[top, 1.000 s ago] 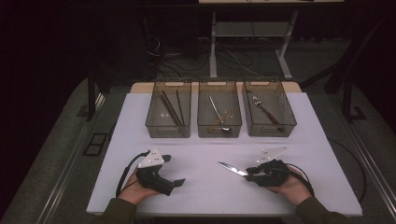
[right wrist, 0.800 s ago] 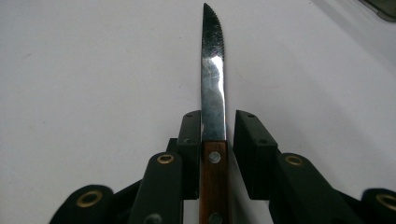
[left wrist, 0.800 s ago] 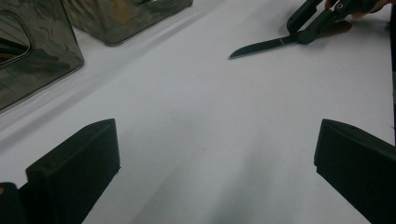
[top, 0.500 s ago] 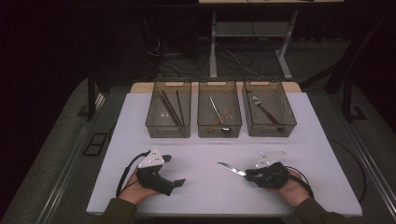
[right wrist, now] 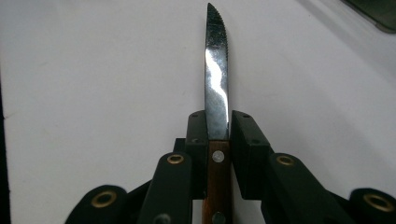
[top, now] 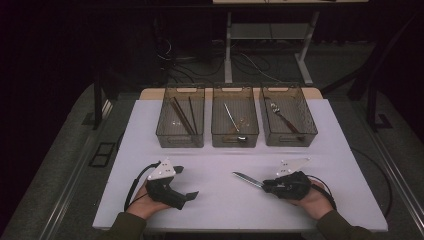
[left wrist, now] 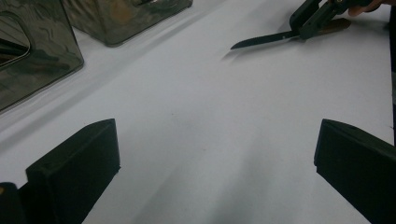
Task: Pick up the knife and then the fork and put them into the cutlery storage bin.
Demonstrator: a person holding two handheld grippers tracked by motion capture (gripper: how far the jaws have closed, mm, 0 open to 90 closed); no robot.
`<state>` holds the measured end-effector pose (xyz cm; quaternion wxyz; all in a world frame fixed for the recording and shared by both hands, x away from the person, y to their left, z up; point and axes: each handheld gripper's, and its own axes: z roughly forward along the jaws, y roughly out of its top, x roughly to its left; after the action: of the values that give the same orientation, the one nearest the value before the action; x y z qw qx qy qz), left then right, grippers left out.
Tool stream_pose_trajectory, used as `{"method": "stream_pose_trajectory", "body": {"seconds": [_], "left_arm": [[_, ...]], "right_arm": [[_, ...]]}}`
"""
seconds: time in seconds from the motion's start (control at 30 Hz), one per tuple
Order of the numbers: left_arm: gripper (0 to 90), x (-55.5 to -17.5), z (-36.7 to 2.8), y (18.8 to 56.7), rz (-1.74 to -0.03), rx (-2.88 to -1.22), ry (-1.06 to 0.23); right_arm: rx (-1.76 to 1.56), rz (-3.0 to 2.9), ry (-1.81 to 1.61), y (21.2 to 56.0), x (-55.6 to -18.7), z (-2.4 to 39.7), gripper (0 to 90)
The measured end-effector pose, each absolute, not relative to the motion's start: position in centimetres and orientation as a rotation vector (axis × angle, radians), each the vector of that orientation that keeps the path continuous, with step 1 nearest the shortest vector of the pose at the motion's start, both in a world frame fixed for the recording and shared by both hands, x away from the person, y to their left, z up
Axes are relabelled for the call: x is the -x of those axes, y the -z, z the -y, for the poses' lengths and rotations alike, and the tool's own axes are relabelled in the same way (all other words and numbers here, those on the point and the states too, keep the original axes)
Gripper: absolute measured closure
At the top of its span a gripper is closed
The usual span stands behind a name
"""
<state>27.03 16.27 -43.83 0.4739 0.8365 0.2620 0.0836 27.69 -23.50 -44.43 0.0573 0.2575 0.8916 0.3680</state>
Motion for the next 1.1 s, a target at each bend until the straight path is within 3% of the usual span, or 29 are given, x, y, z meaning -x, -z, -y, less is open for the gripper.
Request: {"method": "stream_pose_trajectory", "body": {"seconds": [1.1], "left_arm": [[0.0,-27.1,-16.2,43.9,-0.643,-2.048,-0.204]], "right_arm": [[-0.879,-2.61,-1.214,41.2,-29.2,26.3,77.3]]}}
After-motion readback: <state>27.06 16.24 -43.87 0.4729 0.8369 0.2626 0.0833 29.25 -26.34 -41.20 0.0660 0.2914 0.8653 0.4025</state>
